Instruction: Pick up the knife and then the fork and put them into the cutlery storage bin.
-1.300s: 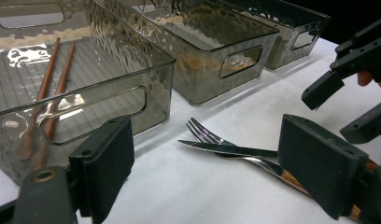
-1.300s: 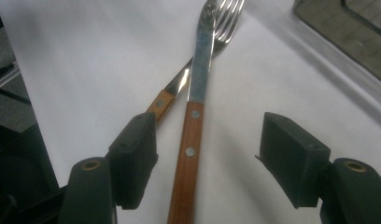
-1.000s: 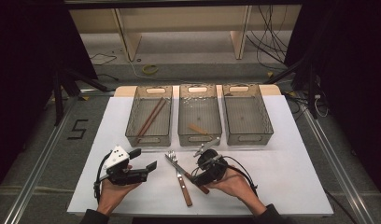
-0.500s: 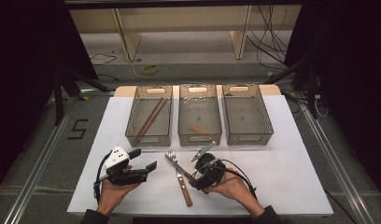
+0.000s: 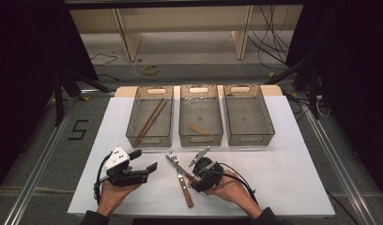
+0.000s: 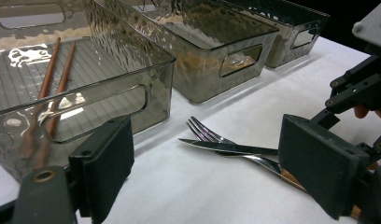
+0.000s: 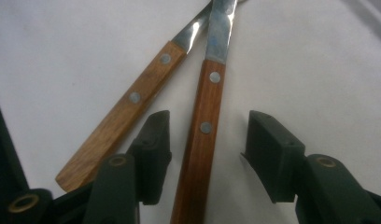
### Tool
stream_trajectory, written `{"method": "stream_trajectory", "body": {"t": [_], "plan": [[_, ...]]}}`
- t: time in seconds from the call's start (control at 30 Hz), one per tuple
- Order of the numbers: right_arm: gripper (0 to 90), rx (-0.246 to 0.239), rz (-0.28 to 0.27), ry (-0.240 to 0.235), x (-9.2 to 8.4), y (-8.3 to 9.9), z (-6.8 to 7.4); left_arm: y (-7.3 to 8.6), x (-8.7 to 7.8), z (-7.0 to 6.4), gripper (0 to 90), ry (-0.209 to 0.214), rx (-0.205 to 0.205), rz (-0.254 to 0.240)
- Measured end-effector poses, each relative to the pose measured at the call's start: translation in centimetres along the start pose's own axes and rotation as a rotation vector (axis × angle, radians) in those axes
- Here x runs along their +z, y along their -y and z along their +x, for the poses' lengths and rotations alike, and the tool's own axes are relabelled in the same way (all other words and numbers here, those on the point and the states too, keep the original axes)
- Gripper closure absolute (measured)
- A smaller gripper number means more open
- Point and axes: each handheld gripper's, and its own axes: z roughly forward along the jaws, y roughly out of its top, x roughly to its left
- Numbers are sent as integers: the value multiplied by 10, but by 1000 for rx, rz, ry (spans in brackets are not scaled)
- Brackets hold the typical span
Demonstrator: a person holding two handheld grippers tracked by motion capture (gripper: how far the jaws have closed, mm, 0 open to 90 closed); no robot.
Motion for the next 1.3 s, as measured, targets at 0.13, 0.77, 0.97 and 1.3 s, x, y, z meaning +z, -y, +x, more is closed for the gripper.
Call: {"method": "stream_trajectory", "body": {"t": [0.13, 0.77, 0.97, 1.3], "plan": [[584, -13, 9, 41, 0, -1, 4, 0, 0, 0, 178, 0, 0, 1], [769, -26, 35, 39, 0, -3, -2, 0, 0, 0, 178, 1, -1, 1], [771, 1, 19, -7, -2, -1, -9, 0, 0, 1, 178, 2, -2, 1], [771, 53, -44, -58, -12, 0, -18, 0, 0, 2, 178, 4, -13, -2]]}}
